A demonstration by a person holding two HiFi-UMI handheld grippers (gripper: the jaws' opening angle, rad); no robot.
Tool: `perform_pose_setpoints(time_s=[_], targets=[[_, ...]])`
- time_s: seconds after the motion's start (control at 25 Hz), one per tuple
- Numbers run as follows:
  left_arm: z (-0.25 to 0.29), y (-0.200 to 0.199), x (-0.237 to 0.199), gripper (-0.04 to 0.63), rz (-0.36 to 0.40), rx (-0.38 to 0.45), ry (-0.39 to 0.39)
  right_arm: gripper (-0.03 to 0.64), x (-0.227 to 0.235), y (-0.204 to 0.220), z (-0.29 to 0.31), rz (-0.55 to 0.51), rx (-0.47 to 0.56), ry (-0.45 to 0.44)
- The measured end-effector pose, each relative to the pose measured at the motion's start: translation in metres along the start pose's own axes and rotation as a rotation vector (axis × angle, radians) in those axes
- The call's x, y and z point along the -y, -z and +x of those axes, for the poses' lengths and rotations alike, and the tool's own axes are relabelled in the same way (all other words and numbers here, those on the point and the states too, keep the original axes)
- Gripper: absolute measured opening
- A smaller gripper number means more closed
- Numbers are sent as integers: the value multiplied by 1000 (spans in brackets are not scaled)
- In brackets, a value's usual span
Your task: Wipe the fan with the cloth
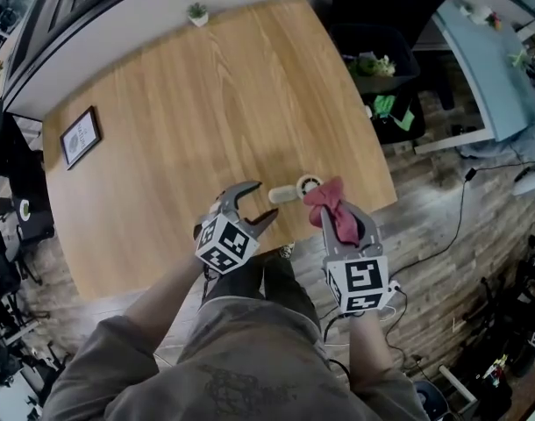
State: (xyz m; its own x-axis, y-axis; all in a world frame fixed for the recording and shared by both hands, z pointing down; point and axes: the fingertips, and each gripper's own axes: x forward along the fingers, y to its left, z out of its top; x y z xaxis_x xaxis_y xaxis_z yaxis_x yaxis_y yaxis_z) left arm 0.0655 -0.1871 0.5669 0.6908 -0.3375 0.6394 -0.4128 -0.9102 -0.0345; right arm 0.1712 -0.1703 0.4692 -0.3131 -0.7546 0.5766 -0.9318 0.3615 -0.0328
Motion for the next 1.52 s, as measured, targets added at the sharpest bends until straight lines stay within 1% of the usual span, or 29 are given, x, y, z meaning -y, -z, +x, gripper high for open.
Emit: perform_pose_setpoints(time_s=[0.12, 0.28, 0.44, 0.6, 0.64, 0.72, 0.76, 0.88, 1.0, 1.28, 1.4, 1.52], targets=[[20, 16, 2, 268, -14, -24, 21, 89, 3, 14, 10, -1, -30, 11], [45, 37, 5, 267, -27, -64, 55, 89, 16, 35, 19, 4, -72, 73], [66, 50, 12, 268, -9, -93, 89, 89, 35, 55, 26, 30, -111, 135], [82, 58, 15, 265, 11, -105, 105, 89, 52, 69, 34, 60, -122, 166], [84, 60, 16, 257, 14, -107, 107, 89, 54, 71, 36, 65, -122, 167], [86, 63, 17, 208, 22, -113, 104, 89, 57, 73, 42, 72, -119, 163], [86, 64, 16, 195, 24, -116, 101, 89, 58, 74, 45, 74, -117, 158], [87, 65, 19, 194, 22, -115, 99, 89, 57, 78, 57, 74, -123, 135], [88, 66, 19, 193, 23, -102, 104, 89, 46, 86, 75, 87, -142, 92], [86, 67, 19, 193, 42, -83, 99, 89, 7, 94, 108, 123, -162, -12], [87, 67, 19, 193, 41, -85, 102, 89, -15, 94, 120, 101, -170, -62], [88, 67, 19, 192, 37, -87, 104, 89, -38, 94, 129, 85, -177, -140]])
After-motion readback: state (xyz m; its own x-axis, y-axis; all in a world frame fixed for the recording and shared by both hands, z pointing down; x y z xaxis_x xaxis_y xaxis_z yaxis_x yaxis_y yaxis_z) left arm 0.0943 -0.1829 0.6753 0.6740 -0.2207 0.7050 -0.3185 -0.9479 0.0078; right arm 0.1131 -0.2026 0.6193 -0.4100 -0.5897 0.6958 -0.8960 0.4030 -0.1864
